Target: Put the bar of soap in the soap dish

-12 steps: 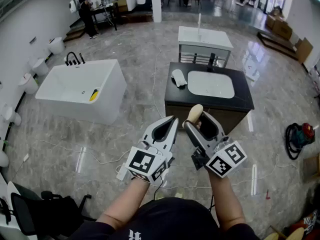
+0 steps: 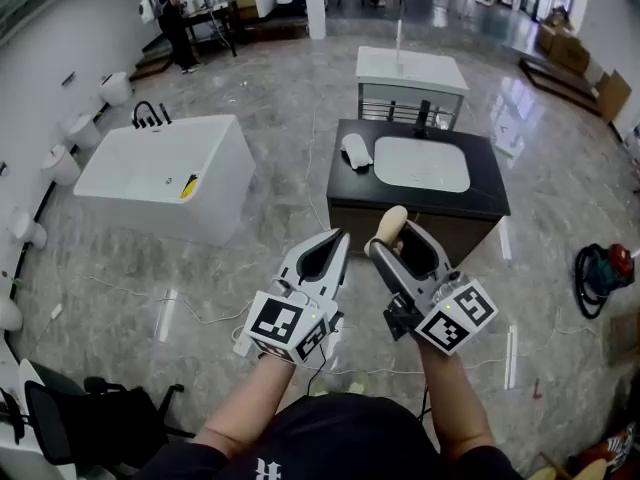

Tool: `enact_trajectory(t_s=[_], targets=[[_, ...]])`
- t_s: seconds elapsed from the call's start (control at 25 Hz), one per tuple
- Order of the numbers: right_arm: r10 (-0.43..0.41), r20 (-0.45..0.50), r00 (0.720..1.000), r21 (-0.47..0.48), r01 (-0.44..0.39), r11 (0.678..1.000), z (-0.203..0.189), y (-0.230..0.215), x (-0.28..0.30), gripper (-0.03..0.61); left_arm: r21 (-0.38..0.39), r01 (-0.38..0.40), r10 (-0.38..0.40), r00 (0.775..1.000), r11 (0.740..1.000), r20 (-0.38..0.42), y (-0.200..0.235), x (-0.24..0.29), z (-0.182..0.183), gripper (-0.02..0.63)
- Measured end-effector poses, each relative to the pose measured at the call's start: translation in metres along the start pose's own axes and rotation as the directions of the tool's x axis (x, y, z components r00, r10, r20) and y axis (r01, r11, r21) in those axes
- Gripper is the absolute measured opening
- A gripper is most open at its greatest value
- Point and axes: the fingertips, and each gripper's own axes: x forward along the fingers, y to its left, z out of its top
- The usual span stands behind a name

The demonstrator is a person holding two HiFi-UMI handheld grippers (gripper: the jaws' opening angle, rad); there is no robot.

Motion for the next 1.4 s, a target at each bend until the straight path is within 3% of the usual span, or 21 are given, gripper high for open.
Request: enact_trajectory(t_s=[0.4,0.84,1.12,1.4], targets=[[0.004,0.019,1.0,0.012,-0.004,1.0,0.02,-0.034,-0.03,0.261,-0.003,-0.046,0.046,0.999,0.999,0.005,-0.012,0.026,-0.008,0.008],[-0.001,0.026,1.0,0.01,0.001,1.0,0.028,-0.055,-0.03,0.261,0.004,-0.027,0.027,1.0,1.0,0.0,-0.017,0.051,-0.011,0.008],[-0.015,0.013,1.0,0.008,0.015,1.0,0.024,-0.083,-0.004,0.261,-0.006,-0.022,0.022,1.0,1.0,0.002,0.007,0.078,-0.018,0.008],[-0.037,-0.014,0.999,0.014,0.038,0.999,0.009,-0.125,0.052,0.261,-0.019,-0.015,0.015,1.0,1.0,-0.003,0.066,0.117,-0.027,0.008]])
